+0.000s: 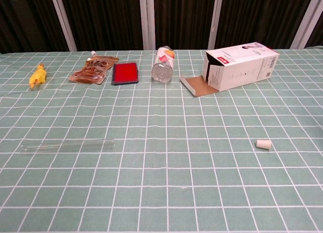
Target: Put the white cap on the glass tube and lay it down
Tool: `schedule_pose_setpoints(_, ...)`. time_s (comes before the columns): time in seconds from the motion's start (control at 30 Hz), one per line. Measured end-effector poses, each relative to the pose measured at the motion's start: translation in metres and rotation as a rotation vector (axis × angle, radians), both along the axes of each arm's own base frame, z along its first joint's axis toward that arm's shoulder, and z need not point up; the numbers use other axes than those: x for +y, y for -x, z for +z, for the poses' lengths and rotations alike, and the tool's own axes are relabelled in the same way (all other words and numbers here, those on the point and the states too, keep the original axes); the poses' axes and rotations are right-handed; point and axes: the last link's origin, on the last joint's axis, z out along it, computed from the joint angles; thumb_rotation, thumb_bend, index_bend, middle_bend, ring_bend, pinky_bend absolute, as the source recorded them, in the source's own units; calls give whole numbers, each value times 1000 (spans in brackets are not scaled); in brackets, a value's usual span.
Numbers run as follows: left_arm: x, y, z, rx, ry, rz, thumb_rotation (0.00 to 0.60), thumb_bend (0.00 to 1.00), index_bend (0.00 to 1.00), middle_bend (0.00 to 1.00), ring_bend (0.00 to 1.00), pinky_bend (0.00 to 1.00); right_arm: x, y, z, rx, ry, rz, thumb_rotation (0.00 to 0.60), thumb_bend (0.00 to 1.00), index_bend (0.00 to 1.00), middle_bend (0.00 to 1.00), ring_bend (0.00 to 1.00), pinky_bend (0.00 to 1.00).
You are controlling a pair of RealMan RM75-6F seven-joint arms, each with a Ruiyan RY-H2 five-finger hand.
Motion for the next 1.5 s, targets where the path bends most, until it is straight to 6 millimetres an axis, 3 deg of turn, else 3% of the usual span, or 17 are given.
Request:
schedule_pose_setpoints(0.47, -1, -1, -3, 5, 19, 1, 600, 217, 101, 29, 0, 0, 0, 0, 0, -10, 3, -3, 600, 359, 0, 0, 0, 0)
schedule_pose_setpoints(0.8, 3, -17, -18, 37, 78, -4, 600, 267, 213, 180, 1, 0, -1, 0, -1, -24, -1, -11, 600, 360, 0, 0, 0, 0)
schedule_pose_setpoints(1.1, 23, -46, -56, 93, 115, 22, 600, 413, 330, 331, 36, 0, -1, 0, -1, -51, -5, -18, 600, 360, 0, 0, 0, 0)
schedule_pose_setpoints(1.5, 48, -79, -119, 169, 188, 94, 600, 423, 386, 385, 46, 0, -2, -1, -2, -79, -15, -28, 600, 360, 0, 0, 0, 0)
